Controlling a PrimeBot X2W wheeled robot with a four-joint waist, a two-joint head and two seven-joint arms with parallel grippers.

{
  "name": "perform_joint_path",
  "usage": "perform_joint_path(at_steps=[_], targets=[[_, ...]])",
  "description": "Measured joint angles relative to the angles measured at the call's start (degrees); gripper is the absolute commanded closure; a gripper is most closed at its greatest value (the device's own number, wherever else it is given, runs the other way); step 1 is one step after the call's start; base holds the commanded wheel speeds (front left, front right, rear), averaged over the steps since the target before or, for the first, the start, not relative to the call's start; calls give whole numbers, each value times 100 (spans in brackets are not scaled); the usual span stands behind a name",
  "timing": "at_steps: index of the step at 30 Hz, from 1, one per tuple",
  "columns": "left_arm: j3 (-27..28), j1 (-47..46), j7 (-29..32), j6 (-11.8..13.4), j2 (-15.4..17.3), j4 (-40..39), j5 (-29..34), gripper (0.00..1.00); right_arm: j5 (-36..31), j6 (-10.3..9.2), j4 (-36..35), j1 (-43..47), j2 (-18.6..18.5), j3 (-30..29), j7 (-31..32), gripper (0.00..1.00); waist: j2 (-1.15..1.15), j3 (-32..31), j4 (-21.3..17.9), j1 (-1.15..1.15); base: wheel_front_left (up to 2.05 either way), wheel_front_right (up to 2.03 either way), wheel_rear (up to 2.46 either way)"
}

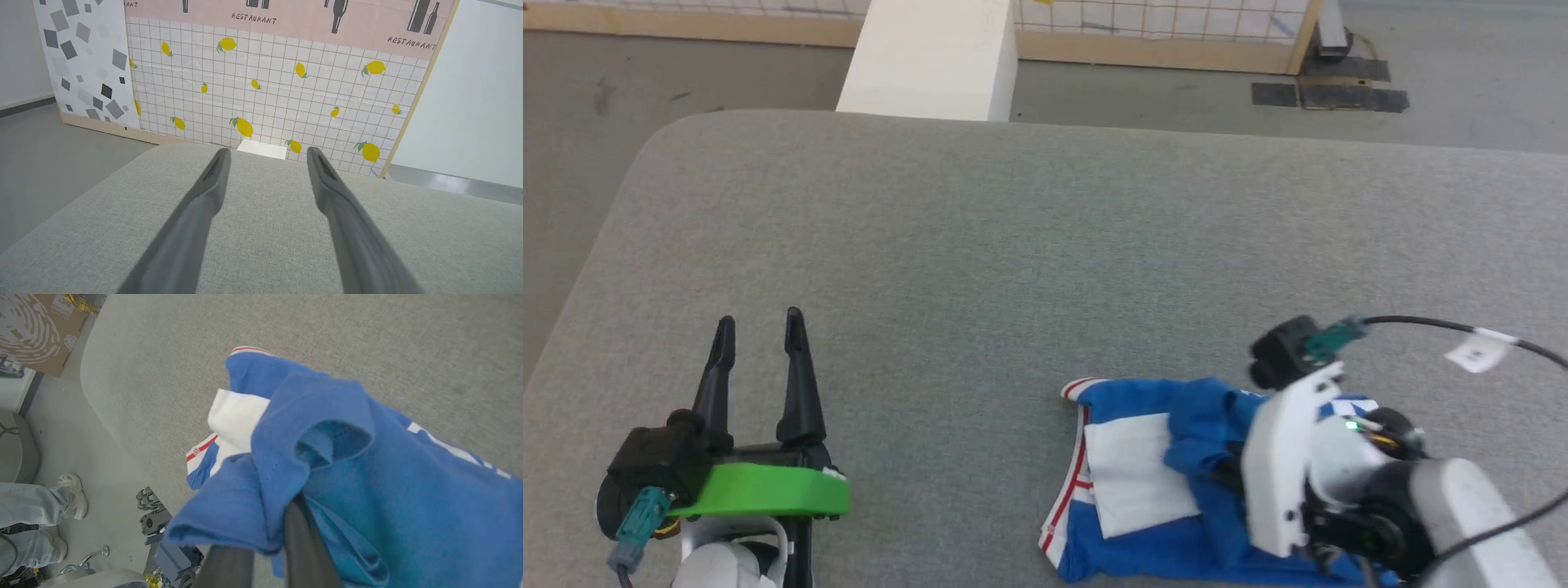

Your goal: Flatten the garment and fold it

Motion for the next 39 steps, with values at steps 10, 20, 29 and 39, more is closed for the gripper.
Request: perform_joint_path(at_steps=[10, 20, 29, 39], targets=[[-2, -1, 0, -129, -164, 121, 68, 0, -285, 0, 1065, -345, 485, 538, -622, 100, 0, 136, 286, 0, 0, 0, 0], [142, 58, 0, -198, -213, 157, 126, 0, -145, 0, 786, -855, 638, 1154, -1071, 0, 0, 128, 175, 0, 0, 0, 0], [234, 114, 0, -256, -221, 197, 177, 0, -505, 1, -131, -929, 142, 550, -1452, 0, 0, -64, -255, 0, 0, 0, 0], [232, 114, 0, -296, -226, 190, 275, 0, -2079, 0, -109, 369, -243, -508, -1214, 0, 0, -200, -602, 0, 0, 0, 0]])
